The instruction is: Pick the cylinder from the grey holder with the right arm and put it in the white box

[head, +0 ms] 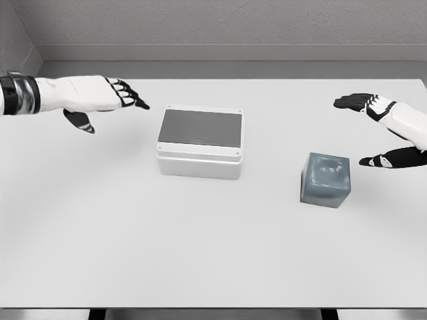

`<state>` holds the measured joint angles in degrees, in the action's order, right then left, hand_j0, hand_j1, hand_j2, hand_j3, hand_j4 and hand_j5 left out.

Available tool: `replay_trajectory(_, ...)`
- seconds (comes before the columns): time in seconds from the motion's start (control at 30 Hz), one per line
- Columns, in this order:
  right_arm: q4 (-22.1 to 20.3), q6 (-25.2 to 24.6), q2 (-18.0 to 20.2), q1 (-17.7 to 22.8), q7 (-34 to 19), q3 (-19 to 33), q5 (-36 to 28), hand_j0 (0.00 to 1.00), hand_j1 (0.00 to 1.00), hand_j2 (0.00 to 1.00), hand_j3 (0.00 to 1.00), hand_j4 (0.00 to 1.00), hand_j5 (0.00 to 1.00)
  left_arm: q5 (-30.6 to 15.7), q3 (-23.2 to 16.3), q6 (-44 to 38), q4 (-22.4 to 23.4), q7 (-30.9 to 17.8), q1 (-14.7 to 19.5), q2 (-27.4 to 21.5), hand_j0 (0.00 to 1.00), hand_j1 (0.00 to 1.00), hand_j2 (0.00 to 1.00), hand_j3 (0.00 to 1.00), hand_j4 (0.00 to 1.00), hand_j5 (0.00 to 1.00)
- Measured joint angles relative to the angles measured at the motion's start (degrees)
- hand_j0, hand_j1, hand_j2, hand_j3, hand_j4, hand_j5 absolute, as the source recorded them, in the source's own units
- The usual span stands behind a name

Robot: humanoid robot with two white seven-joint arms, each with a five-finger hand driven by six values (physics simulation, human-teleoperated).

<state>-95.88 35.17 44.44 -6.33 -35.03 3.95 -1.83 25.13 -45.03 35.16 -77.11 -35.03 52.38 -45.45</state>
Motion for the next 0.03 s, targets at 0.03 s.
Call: replay_trajectory(0.03, 0.0, 0.0, 0.0, 0.0, 0.0, 0.0, 0.0, 1.0, 1.0, 1.0, 1.0, 1.0, 1.0, -0.42, 0.07, -0.01, -0.29, 0.0, 0.0, -0.32, 1.0, 1.0, 1.0, 1.0, 1.0, 1.0)
